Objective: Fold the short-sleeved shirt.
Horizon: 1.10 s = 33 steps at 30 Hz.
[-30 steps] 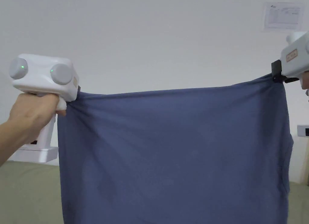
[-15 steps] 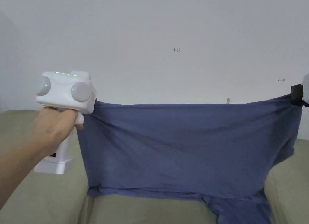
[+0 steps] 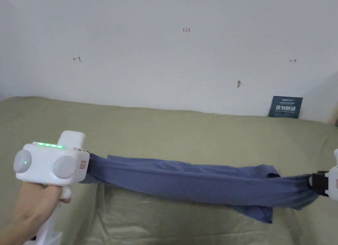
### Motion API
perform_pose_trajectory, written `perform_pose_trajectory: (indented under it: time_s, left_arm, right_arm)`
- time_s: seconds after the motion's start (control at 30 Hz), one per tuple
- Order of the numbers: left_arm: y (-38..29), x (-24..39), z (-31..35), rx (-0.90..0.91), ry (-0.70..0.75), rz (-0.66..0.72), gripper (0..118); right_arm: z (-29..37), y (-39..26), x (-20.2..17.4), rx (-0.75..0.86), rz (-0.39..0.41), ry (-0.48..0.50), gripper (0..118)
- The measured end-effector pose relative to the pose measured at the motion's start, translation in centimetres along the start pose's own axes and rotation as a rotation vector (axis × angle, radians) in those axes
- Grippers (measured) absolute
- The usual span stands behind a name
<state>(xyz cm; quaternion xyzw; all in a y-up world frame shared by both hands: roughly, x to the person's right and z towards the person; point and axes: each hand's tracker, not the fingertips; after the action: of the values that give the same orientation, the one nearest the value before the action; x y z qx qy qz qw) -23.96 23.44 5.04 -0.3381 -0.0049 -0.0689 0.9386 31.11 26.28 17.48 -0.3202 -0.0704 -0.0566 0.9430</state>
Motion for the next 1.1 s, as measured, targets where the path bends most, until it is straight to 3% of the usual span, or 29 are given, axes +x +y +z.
perform_pose_trajectory:
  time_s: [0.3,0.5,0.87,0.9,0.93,0.97,1.0,1.03,1.07,1.1]
  left_arm:
    - [-13.6,-1.9,8.5,-0.067,-0.062,-0.038,2]
    - [-20.7,-3.7,12.6,-0.121,-0.116,0.03,2]
    - [-26.0,-3.8,14.0,-0.169,-0.136,0.07,3]
    - [-26.3,-3.8,13.9,-0.176,-0.136,0.074,5]
    - [-26.7,-3.8,13.7,-0.188,-0.147,0.091,14]
    - [-27.0,-3.9,13.5,-0.207,-0.153,0.102,29]
    - [-27.2,-4.0,13.4,-0.216,-0.159,0.102,54]
    - [-27.5,-4.0,13.4,-0.219,-0.156,0.101,94]
    - [-27.8,-4.1,13.4,-0.224,-0.156,0.101,109]
    - [-28.1,-4.3,13.5,-0.226,-0.155,0.099,110]
  right_arm:
    - [9.2,-14.4,1.4,-0.063,-0.007,0.024,0]
    - [13.6,-21.2,2.0,-0.109,-0.019,0.04,0]
    - [13.8,-25.5,2.2,-0.168,-0.039,0.032,0]
    - [13.6,-25.7,2.2,-0.176,-0.034,0.028,0]
    - [13.5,-25.8,2.2,-0.182,-0.032,0.025,2]
    - [13.4,-26.0,2.1,-0.187,-0.034,0.023,10]
    - [13.5,-26.2,2.2,-0.193,-0.04,0.017,34]
    - [13.5,-26.3,2.2,-0.203,-0.045,0.015,88]
    - [13.4,-26.4,2.3,-0.219,-0.054,0.015,118]
    - [13.3,-26.7,2.3,-0.224,-0.058,0.001,113]
